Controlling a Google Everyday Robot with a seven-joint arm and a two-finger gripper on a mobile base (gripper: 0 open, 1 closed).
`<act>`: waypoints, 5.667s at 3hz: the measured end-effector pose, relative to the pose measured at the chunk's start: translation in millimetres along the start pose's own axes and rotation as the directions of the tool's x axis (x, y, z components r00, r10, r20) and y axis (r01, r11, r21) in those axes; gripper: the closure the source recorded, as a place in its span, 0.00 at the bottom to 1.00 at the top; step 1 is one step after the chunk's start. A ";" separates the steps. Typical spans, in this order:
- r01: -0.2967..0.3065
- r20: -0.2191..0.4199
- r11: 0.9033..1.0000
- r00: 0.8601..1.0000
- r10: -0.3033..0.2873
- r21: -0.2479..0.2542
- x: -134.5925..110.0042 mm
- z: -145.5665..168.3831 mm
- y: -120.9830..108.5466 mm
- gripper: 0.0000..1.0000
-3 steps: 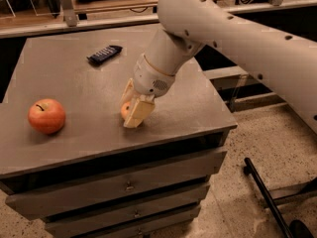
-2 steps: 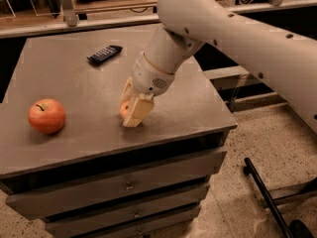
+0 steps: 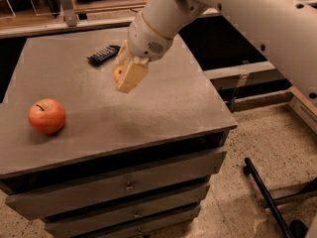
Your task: Move orange near rxbar blueberry
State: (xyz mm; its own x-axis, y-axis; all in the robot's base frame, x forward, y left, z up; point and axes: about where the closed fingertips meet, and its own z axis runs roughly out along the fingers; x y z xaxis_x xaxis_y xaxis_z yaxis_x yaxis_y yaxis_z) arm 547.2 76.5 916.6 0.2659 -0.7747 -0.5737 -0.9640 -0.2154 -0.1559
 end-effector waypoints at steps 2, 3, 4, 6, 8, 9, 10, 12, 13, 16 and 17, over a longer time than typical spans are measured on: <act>-0.083 0.097 0.976 0.993 0.065 0.203 -26.2 -45.0 -60.1 1.00; -0.086 0.101 0.974 0.993 0.066 0.210 -27.4 -46.5 -62.2 1.00; -0.105 0.136 0.961 0.988 0.072 0.256 -21.4 -47.0 -72.3 1.00; -0.367 0.431 0.815 0.888 0.163 0.449 24.8 -54.1 -146.4 1.00; -0.396 0.456 0.816 0.870 0.187 0.421 22.6 -38.2 -156.9 1.00; -0.439 0.487 0.816 0.843 0.230 0.376 21.3 -15.8 -172.3 1.00; -0.484 0.504 0.808 0.817 0.280 0.336 27.3 5.3 -183.0 1.00; -0.537 0.475 0.782 0.803 0.359 0.317 51.8 44.1 -208.1 0.79; -0.540 0.449 0.781 0.809 0.379 0.314 62.7 62.8 -217.0 0.56; -0.555 0.449 0.768 0.802 0.393 0.319 65.2 76.5 -225.8 0.00; -0.529 0.484 0.791 0.803 0.348 0.307 70.2 57.5 -207.1 0.00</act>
Offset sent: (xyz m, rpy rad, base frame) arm 0.0709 0.0036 0.0843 0.1944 -0.1376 -0.2326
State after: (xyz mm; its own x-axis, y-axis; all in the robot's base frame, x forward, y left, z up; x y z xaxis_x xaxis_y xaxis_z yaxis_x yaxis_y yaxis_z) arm 765.4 100.9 862.3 -0.1235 -0.4089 -0.9042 -0.9043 0.4216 -0.0672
